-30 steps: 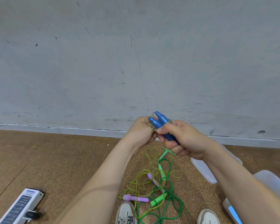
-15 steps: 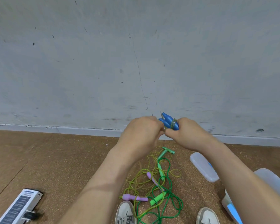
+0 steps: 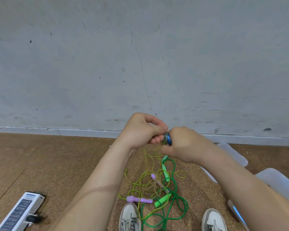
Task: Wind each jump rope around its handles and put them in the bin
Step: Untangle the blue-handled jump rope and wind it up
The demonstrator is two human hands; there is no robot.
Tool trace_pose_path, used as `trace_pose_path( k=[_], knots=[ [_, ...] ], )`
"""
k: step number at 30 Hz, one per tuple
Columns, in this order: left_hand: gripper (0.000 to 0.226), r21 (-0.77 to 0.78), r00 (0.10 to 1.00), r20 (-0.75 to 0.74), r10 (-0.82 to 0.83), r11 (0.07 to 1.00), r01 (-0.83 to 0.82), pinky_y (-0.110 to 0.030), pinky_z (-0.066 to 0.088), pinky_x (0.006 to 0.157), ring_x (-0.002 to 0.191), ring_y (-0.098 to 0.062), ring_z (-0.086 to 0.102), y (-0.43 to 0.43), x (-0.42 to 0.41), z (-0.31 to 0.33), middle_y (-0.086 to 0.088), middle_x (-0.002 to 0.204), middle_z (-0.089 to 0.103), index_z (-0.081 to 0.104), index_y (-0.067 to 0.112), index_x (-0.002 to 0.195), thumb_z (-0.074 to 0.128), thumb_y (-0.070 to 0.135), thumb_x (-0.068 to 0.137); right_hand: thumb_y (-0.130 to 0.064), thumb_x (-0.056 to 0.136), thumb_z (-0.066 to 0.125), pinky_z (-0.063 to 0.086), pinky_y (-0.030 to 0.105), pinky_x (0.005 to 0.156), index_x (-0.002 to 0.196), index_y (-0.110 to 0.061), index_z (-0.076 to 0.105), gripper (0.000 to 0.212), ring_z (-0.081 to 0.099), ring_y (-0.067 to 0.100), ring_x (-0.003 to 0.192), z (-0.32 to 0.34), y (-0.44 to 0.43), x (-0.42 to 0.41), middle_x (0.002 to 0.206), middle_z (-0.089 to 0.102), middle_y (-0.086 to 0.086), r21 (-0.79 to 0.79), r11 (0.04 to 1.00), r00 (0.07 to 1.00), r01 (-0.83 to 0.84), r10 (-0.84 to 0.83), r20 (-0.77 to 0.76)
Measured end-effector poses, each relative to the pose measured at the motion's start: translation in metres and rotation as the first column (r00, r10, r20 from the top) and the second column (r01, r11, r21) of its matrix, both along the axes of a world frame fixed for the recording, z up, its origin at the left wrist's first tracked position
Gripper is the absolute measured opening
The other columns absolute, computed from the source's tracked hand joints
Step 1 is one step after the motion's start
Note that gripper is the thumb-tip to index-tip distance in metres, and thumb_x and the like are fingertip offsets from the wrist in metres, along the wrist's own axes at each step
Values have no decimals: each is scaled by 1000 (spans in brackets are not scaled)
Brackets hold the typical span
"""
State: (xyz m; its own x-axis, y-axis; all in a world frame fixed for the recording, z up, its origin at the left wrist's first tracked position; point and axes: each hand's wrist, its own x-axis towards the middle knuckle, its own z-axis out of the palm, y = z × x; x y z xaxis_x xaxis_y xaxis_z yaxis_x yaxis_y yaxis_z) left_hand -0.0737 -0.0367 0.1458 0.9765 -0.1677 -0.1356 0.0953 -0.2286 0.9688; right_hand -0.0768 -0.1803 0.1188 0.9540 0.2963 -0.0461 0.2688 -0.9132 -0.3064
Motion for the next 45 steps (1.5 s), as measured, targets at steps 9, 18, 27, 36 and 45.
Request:
trace_pose_path(
  k=[9,18,27,36,45],
  knots=[
    [7,19,987,-48,-154,988,155,-16,41,43,43,-10,48,7,3,-2,-4,52,60,69,0,83,74,4,79,-55,87,52,34,29,57,63,-19,44,44,51,23,67,2,-3,-5,62,47,-2,-25,999,999,-38,39,29],
    [13,447,907,149,-393,845,293,-24,37,59,57,-9,48,23,3,5,-2,61,61,74,18,72,85,16,67,-48,81,61,37,30,53,61,-17,50,39,47,16,54,14,-9,-10,58,50,0,-42,992,978,-122,113,-176],
    [20,283,891,92,-444,870,405,-21,41,57,58,-9,50,34,9,2,-12,63,63,74,18,61,88,32,57,-51,73,66,40,32,53,67,-16,53,37,48,15,52,35,-8,-29,56,50,2,-64,971,973,-229,227,-46],
    [45,-125,937,-90,-339,937,327,-20,10,40,33,-3,23,9,12,-12,6,38,33,51,18,39,56,53,67,-13,74,73,25,28,47,52,-17,39,41,30,8,41,32,-9,-24,43,31,-8,443,893,973,-76,163,-162],
    [32,-132,983,-102,-156,981,142,-17,8,42,34,-5,19,-10,14,-18,4,38,31,48,12,72,30,10,99,-10,81,73,16,15,35,79,2,60,19,22,6,34,18,-3,-15,42,32,-5,796,541,924,272,85,-374]
  ],
)
